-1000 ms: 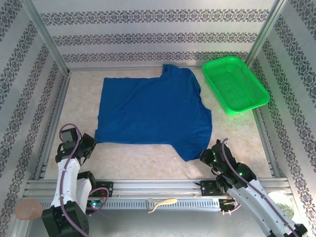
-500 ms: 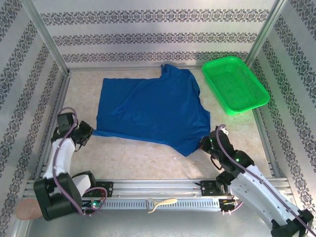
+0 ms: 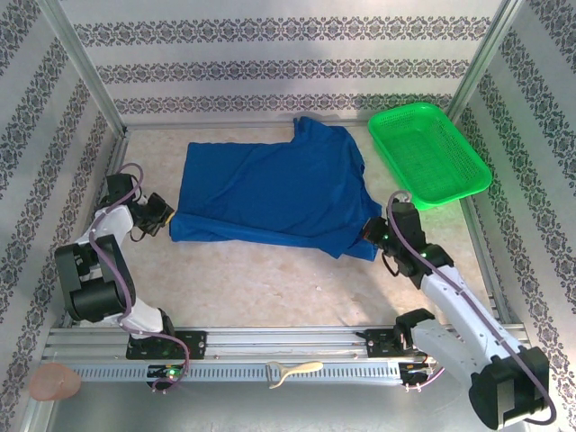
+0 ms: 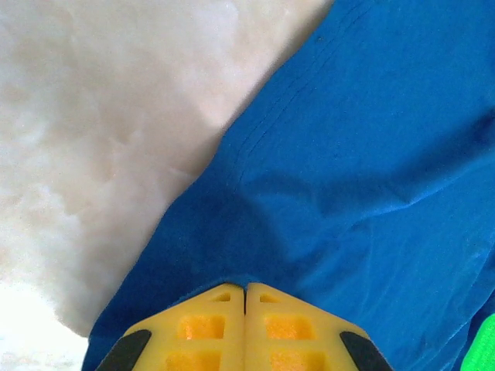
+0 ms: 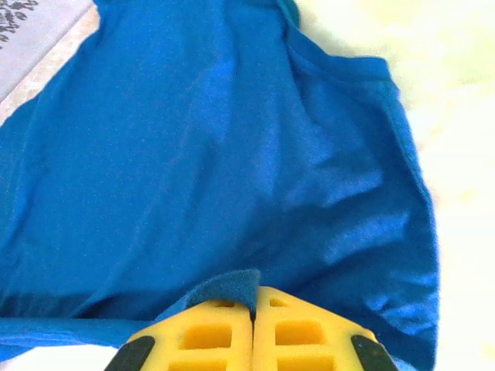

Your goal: Fold the inside-out t-shirt

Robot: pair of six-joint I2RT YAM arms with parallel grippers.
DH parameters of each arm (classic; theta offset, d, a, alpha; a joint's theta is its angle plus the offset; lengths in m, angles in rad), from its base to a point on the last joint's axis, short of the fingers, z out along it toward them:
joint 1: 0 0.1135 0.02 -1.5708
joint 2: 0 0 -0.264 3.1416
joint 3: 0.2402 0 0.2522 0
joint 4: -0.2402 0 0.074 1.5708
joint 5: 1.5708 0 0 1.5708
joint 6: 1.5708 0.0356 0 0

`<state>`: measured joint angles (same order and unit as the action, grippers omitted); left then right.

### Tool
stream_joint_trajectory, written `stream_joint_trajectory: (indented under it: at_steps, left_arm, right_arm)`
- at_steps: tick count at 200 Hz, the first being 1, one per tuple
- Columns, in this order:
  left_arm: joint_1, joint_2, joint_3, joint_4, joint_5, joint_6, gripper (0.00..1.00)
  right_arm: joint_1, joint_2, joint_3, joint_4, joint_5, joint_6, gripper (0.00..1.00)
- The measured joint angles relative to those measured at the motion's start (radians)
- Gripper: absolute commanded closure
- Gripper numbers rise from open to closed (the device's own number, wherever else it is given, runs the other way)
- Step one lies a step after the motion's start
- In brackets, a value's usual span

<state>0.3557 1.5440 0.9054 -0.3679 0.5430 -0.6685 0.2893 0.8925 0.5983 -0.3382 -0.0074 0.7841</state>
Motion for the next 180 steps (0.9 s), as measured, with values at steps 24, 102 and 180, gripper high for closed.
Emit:
stream_joint_trajectory:
  at_steps: [24, 102, 180]
  left_arm:
    - [0.0, 0.034, 0.029, 0.003, 0.014, 0.0, 1.0]
    - [0.0, 0.266, 0.249, 0.028, 0.082, -0.007, 0.91]
    - [-0.002, 0.42, 0.39, 0.148, 0.181, -0.05, 0.43]
  right_arm:
    - [-0.013, 0.074, 0.069, 0.027, -0.019, -0.026, 1.0]
    - [-0.075, 0.449, 0.342, 0.106, -0.077, -0.103, 1.0]
    - [-0.13, 0.653, 0.533, 0.096, -0.071, -0.164, 0.38]
